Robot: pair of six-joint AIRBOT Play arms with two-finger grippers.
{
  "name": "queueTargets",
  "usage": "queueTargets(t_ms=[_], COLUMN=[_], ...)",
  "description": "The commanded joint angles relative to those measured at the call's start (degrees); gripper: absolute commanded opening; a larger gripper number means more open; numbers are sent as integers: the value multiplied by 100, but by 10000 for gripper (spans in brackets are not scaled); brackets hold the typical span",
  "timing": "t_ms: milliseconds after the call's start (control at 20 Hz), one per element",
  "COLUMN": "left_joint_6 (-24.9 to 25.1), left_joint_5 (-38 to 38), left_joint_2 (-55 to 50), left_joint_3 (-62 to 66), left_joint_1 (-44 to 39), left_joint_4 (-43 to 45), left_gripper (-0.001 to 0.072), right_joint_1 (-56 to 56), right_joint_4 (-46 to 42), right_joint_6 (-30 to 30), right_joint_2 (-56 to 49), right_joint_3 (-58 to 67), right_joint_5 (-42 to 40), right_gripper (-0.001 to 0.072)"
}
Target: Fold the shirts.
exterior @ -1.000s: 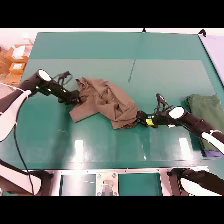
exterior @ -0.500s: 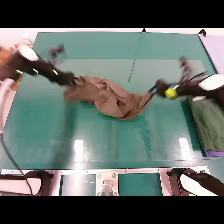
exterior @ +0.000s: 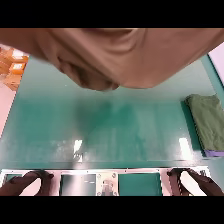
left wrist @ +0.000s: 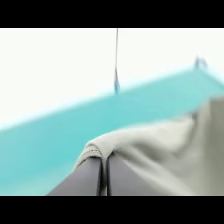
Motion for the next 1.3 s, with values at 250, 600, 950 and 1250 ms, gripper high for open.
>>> queueTargets(t_ms=[250,600,950,1250], left_joint_6=[-247,-221,20,20], left_joint_5=[-319,1305,3204,3289], left_joint_2=[807,782,782,782], left_joint_3=[-708,-5211,-8161,-8209], left_joint_1=[15,15,15,15], left_joint_4=[1069,385,236,302], left_gripper=[30,31,31,30], right_joint_1=[-157,654,1139,4], right_joint_4=[-667,-343,-249,-262], right_joint_6=[-44,-348,-343,-229], right_joint_2=[282,-719,-2802,-2605], right_joint_3=[120,-3246,-4063,-3276], right_joint_5=[-186,-1322,-2074,446], right_gripper=[11,11,11,417])
